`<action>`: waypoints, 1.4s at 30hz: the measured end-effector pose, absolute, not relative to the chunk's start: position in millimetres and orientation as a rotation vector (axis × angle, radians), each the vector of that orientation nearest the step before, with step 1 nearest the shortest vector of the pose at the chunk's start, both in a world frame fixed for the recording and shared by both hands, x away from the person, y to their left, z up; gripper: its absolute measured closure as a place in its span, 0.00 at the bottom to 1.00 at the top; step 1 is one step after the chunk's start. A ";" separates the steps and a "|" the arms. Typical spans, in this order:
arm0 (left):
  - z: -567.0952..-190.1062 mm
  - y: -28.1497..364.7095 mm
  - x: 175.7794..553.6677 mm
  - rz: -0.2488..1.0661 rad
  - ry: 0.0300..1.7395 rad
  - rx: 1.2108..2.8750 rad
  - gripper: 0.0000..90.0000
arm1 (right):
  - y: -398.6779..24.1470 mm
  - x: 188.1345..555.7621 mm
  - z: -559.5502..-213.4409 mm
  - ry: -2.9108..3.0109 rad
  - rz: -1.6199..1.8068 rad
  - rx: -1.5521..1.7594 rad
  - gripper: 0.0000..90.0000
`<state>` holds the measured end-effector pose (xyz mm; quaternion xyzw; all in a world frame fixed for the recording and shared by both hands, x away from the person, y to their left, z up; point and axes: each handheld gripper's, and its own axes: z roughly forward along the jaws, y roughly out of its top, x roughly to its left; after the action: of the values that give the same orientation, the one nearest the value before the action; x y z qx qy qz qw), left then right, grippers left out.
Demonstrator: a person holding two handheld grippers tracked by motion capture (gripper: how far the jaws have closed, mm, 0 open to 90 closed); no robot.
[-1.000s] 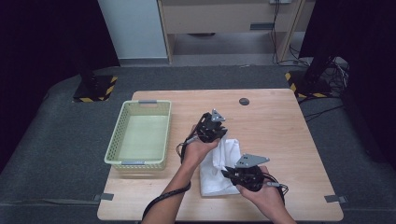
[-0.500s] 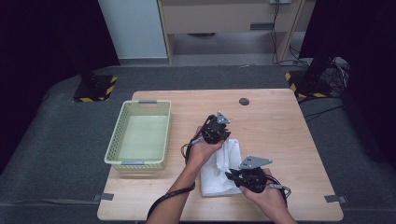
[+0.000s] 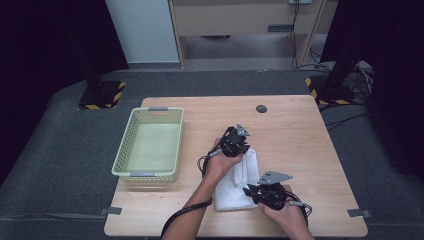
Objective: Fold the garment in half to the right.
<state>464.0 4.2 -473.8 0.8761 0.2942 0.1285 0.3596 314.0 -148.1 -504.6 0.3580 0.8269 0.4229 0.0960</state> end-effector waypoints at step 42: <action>-456.9 53.0 457.8 0.412 0.925 2.261 0.37 | -175.7 307.0 -516.6 2.378 1.152 1.259 0.65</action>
<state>457.8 53.0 -456.9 0.8628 0.3528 0.1574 0.3261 307.0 -175.7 -516.6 0.4277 0.8078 0.3912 0.1071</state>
